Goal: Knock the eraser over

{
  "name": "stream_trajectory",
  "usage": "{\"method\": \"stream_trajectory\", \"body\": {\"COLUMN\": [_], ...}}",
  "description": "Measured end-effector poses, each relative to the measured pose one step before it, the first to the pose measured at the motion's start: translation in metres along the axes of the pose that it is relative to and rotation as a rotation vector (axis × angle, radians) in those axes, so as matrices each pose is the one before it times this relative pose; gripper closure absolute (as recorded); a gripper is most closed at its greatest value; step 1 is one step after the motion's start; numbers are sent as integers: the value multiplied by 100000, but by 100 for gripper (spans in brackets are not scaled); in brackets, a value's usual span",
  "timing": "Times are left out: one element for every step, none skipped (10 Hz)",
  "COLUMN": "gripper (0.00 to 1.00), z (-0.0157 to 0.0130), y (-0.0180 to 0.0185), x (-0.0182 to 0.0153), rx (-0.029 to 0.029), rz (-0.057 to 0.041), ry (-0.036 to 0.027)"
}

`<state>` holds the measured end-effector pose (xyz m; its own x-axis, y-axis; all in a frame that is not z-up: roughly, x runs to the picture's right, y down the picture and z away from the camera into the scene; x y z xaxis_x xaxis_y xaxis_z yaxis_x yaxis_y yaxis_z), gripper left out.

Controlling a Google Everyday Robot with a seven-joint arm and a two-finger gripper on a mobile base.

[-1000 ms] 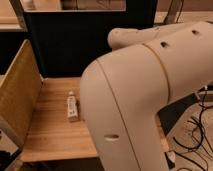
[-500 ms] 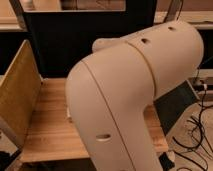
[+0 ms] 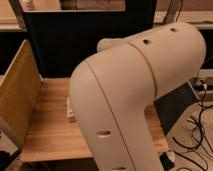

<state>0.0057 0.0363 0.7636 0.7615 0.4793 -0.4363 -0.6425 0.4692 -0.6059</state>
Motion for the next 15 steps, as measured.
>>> {"method": "stream_trajectory", "body": {"gripper": [100, 100, 100, 100, 100, 100, 100, 100, 100, 100, 100, 100, 100, 100, 100], "z": [1014, 1030, 1053, 613, 946, 856, 740, 777, 1029, 583, 322, 308, 26, -100, -596], "y": [758, 663, 898, 550, 971, 690, 635, 552, 484, -32, -280, -861, -1939, -787, -2321], "x": [-659, -690, -1054, -638, -1264, -945, -1033, -1112, -1696, -1384, -925, -1110, -932, -116, 23], "rx": [-2154, -2396, -2951, -1822, -3031, -2038, -904, -76, 769, 853, 693, 1525, 3252, 1248, 3698], "rz": [-2953, -2927, -3703, -2273, -4016, -3449, -3692, -4213, -5549, -3600, -1865, -1247, 251, 558, 2492], "ry": [1489, 1378, 953, 438, 426, 1012, 1460, 2117, 3189, 1482, 284, -113, -573, -269, -1134]}}
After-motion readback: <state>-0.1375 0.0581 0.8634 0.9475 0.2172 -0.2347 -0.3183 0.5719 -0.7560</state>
